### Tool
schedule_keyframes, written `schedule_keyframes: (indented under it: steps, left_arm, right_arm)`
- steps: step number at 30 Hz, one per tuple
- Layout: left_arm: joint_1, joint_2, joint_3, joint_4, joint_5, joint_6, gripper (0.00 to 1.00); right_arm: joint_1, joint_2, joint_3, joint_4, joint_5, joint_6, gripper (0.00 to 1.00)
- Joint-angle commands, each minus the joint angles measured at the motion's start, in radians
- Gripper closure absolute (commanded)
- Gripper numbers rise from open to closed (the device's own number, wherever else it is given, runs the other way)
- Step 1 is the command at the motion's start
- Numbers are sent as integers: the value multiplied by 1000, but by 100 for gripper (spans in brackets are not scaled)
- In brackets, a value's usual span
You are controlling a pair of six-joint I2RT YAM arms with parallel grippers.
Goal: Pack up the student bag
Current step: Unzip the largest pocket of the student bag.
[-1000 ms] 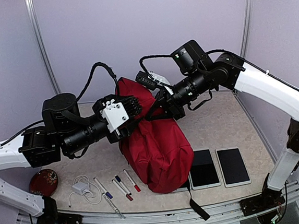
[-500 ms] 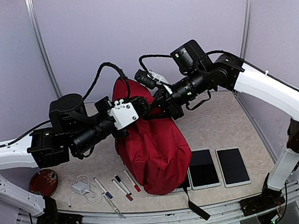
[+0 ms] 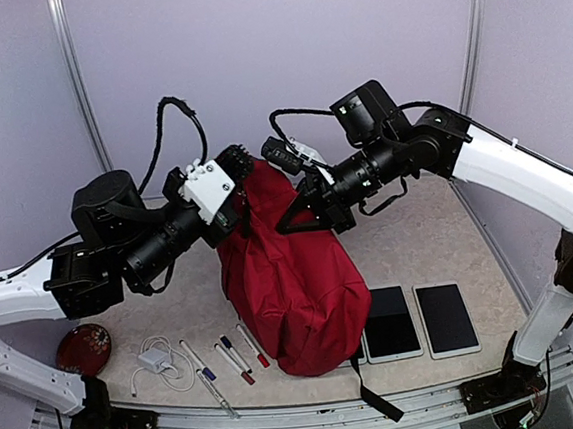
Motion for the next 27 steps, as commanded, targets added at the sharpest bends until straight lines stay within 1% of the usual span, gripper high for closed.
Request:
schedule_keyframes:
  steps: [1,3,6,9,14,17,18,19,22,23,24,27]
  left_arm:
    - [120,-133,-25,17,133,-327,100]
    - [174,-173,-57,34,153,-401,100]
    - [259,-229,-95,64,170,-460,100]
    - [318,-264,-102,65,188,-505,100]
    - [362,-285,-100,60,171,-531,100]
    - [359,-283,-90,29,202,-552,100]
    - [353,-281,-91,26,217,-570,100]
    - [346,-279,-95,29,223,-581,100]
    - [320,-268,-101,53,202,-599,100]
    - [308,-261,-97,58,194,-600,100]
    - [293,-249,-91,62,189,-600,100]
    - [244,-218,-73,84,180,-592,100]
  right_arm:
    - [7,-91,-20,119,-49,-30,100]
    - [8,-98,-25,116,-48,-38,100]
    - [8,-110,-33,118,-76,-45,100]
    - [8,-122,-56,134,-111,-52,100]
    - [7,-140,-103,153,-149,-81,100]
    - [3,-159,-149,194,-126,-80,100]
    - [1,-169,-171,220,-96,-70,100]
    - [0,-177,-189,247,-62,-52,92]
    - [-3,-198,-220,317,58,-2,30]
    - [-2,-202,-219,333,110,19,7]
    - [-3,-207,-211,346,162,43,1]
    - [-2,-209,-147,360,273,119,0]
